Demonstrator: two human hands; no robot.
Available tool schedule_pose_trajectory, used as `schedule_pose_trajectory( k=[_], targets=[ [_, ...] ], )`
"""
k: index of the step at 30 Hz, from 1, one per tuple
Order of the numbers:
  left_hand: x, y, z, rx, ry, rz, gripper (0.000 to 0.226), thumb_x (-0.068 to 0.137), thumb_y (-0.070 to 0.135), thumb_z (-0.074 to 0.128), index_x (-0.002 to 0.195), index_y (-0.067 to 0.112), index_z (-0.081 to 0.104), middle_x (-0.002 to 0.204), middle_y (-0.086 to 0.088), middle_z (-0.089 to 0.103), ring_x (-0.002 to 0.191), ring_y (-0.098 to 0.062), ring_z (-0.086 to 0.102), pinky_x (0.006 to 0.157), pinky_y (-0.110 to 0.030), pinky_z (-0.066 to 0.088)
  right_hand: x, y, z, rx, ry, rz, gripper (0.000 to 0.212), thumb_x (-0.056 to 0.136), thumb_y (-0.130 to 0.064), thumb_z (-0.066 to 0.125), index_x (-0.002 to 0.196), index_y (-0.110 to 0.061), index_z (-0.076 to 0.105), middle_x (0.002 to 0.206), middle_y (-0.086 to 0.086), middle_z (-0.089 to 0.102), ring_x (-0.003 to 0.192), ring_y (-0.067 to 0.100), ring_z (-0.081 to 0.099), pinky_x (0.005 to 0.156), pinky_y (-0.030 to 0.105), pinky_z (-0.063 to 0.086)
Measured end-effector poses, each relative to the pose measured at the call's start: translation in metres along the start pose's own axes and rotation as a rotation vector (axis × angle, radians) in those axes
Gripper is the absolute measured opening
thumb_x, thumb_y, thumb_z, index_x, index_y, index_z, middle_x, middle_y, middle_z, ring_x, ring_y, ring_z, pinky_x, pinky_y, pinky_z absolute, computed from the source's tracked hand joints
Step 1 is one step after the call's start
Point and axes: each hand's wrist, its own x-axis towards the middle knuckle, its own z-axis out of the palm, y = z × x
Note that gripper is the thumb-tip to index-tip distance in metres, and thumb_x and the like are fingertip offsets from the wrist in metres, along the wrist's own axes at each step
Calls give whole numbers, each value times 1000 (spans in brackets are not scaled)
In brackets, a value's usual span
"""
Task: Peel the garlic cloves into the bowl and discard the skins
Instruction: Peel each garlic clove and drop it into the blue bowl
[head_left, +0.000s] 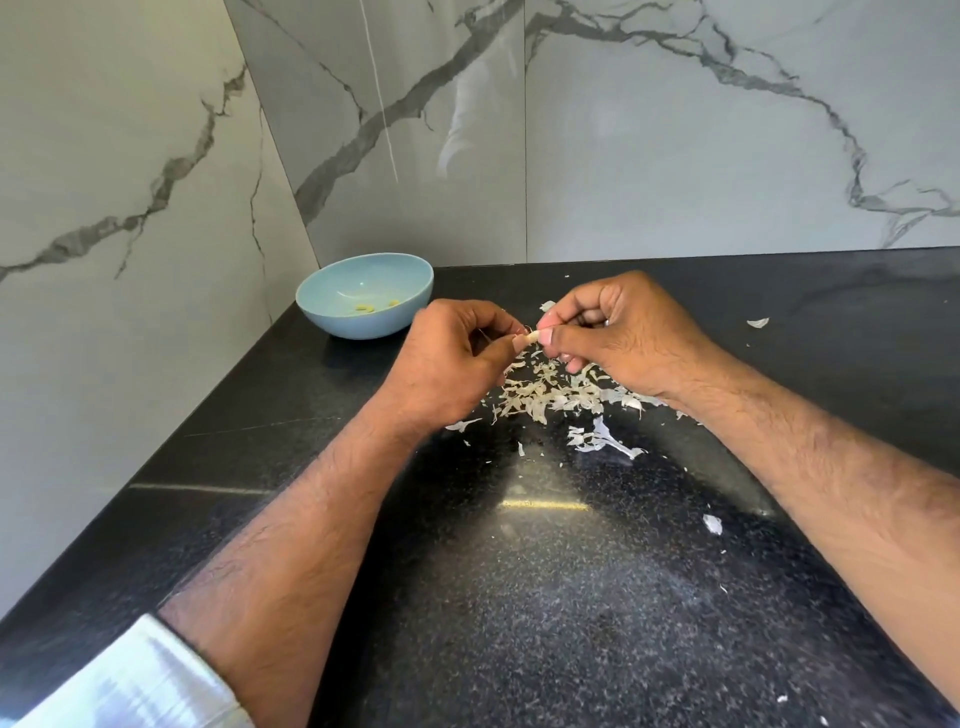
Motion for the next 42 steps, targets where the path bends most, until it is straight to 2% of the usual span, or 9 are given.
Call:
schedule_pose_trajectory(
  k=[4, 10, 15, 20, 25, 30, 34, 38, 42],
  targets=[
    [1, 0, 5, 76, 19, 16, 7, 101, 23, 73, 96, 23, 77, 68, -1, 73, 65, -33, 71, 62, -53, 62, 1, 2, 2, -7, 13, -16, 3, 90, -16, 83, 91, -16, 80, 76, 2, 79, 70, 30, 77, 74, 51, 66],
    [2, 3, 10, 114, 77, 0, 7, 104, 20, 70, 99, 21, 75, 67, 5, 72, 60, -16, 70, 55, -30, 57, 1, 6, 4, -131, 31, -76, 7, 93, -26, 80, 89, -21, 80, 74, -4, 77, 62, 24, 75, 64, 51, 64],
    [3, 2, 14, 147, 146, -14, 8, 103, 22, 71, 99, 20, 77, 69, 5, 71, 64, -21, 71, 62, -42, 63, -2, 3, 10, -279, 127, -175, 11, 94, -27, 78, 84, -24, 79, 64, -12, 70, 54, 20, 67, 48, 44, 58],
    [3, 3, 16, 205, 120, -13, 10, 100, 18, 69, 92, 18, 75, 65, 5, 70, 52, -10, 61, 49, -25, 48, -4, 3, 15, -332, 138, -217, 12, 94, -20, 77, 82, -21, 79, 61, -12, 67, 44, 6, 55, 38, 19, 39],
    [3, 6, 15, 138, 95, -29, 12, 98, 19, 71, 87, 19, 73, 64, 2, 71, 47, -5, 52, 47, -25, 44, -1, 7, 12, -195, 82, -98, 11, 96, -20, 76, 86, -22, 80, 69, -6, 74, 60, 18, 71, 52, 36, 58],
    [0, 11, 12, -130, 39, -82, 11, 102, 17, 70, 92, 15, 75, 64, -3, 73, 54, -9, 63, 55, -28, 53, 1, 11, 0, 221, -27, 156, 7, 92, -11, 78, 98, -11, 81, 86, 8, 79, 80, 21, 72, 65, 32, 57],
    [0, 11, 13, -238, 34, -100, 11, 102, 15, 71, 92, 15, 75, 70, -9, 75, 60, -21, 67, 60, -35, 56, 2, 11, 0, 204, 60, 109, 17, 83, -12, 87, 99, -16, 80, 88, 3, 80, 78, 11, 70, 61, 27, 54],
    [0, 10, 14, -236, 37, -110, 11, 102, 16, 71, 92, 17, 76, 70, -9, 75, 63, -31, 66, 63, -43, 57, 1, 7, 2, 256, 32, 88, 16, 92, -2, 75, 94, -17, 82, 91, 7, 80, 88, 25, 77, 77, 41, 59],
    [0, 10, 15, -212, 30, -102, 11, 102, 17, 71, 91, 18, 75, 70, -8, 75, 63, -35, 70, 64, -48, 59, -1, 7, 1, 284, -5, 112, 9, 95, -18, 76, 99, -13, 83, 91, 7, 80, 84, 20, 73, 75, 40, 58]
  ],
)
